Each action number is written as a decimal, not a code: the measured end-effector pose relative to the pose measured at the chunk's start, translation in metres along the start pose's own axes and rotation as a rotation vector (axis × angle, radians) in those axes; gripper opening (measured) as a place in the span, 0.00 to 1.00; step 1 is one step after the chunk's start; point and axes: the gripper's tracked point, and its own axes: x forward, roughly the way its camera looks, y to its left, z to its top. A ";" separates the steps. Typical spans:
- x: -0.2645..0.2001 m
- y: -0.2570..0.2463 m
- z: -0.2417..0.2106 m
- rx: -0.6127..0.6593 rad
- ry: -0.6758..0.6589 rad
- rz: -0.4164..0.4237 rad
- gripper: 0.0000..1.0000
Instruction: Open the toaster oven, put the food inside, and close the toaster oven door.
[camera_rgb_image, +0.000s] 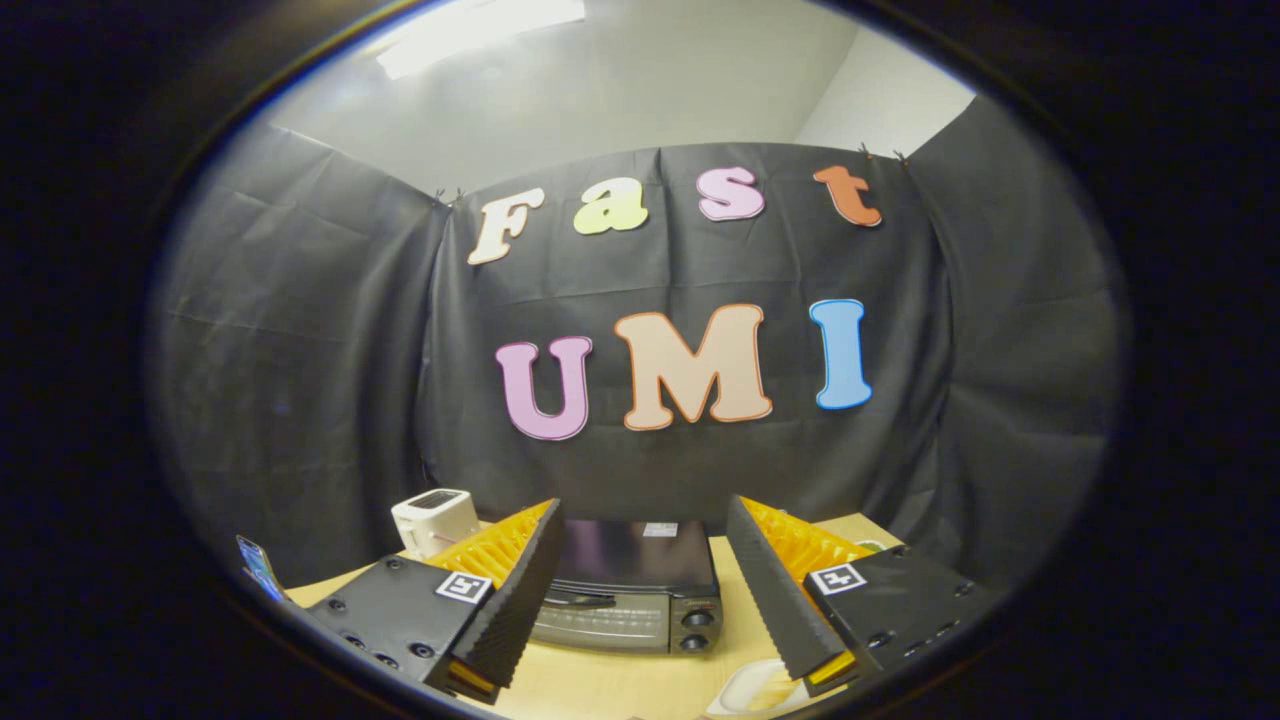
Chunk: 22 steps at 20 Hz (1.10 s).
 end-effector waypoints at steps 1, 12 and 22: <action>0.000 0.000 0.000 0.003 0.000 0.001 0.99; 0.010 0.007 -0.027 -0.008 0.004 -0.022 0.99; 0.048 0.054 -0.099 0.011 0.040 0.041 0.99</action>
